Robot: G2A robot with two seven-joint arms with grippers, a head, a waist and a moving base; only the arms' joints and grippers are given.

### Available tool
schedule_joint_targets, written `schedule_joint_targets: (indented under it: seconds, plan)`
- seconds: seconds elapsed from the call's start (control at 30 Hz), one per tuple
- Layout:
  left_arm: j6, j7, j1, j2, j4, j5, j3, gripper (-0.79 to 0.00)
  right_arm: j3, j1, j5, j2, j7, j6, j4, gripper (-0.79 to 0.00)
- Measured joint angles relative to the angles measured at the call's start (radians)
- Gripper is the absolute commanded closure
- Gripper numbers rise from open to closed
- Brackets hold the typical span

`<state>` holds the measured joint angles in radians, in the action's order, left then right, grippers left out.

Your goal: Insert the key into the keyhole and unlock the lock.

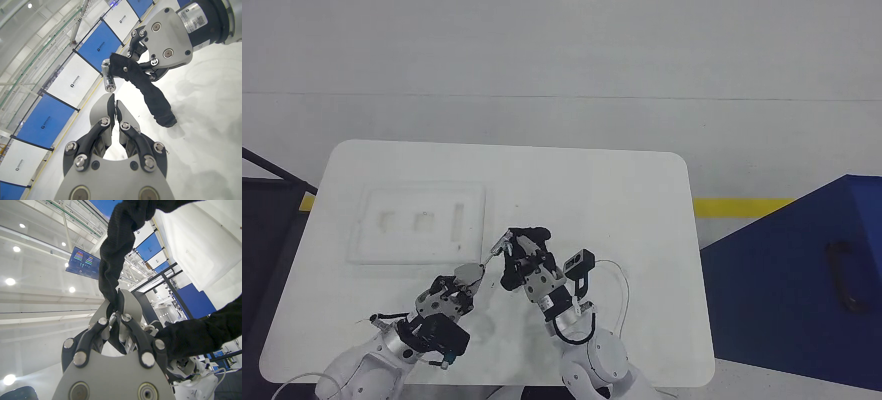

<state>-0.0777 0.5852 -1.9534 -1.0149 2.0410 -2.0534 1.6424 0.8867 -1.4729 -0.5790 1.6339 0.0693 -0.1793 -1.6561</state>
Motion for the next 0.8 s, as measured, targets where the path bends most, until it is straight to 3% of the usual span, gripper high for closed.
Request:
schedule_joint_targets:
  seconds: [0.2,0.33,0.43,0.47,0.5,0.8]
  plan:
    - [0.107,0.018,0.001,-0.004,-0.017,-0.075,-0.008,0.0,0.001,0.001,0.004,-0.001,-0.005,0.009,-0.006,0.0]
    - [0.142,0.03,0.004,-0.006,-0.025,-0.104,-0.011,0.0,0.0,0.002,0.006,-0.001,-0.007,0.013,-0.01,0.0]
    - [0.121,0.035,0.006,-0.007,-0.028,-0.086,-0.014,0.0,-0.002,0.002,0.008,-0.001,-0.01,0.012,-0.012,0.0]
    - [0.118,0.035,0.006,-0.007,-0.029,-0.084,-0.015,-0.449,-0.003,0.002,0.007,-0.001,-0.011,0.011,-0.012,0.0]
    - [0.112,0.036,0.007,-0.007,-0.029,-0.079,-0.015,-0.785,-0.004,0.003,0.007,-0.001,-0.012,0.011,-0.012,0.0]
    - [0.066,0.045,0.009,-0.009,-0.031,-0.003,0.006,-0.785,-0.012,0.015,0.035,0.003,-0.036,-0.02,0.003,0.0]
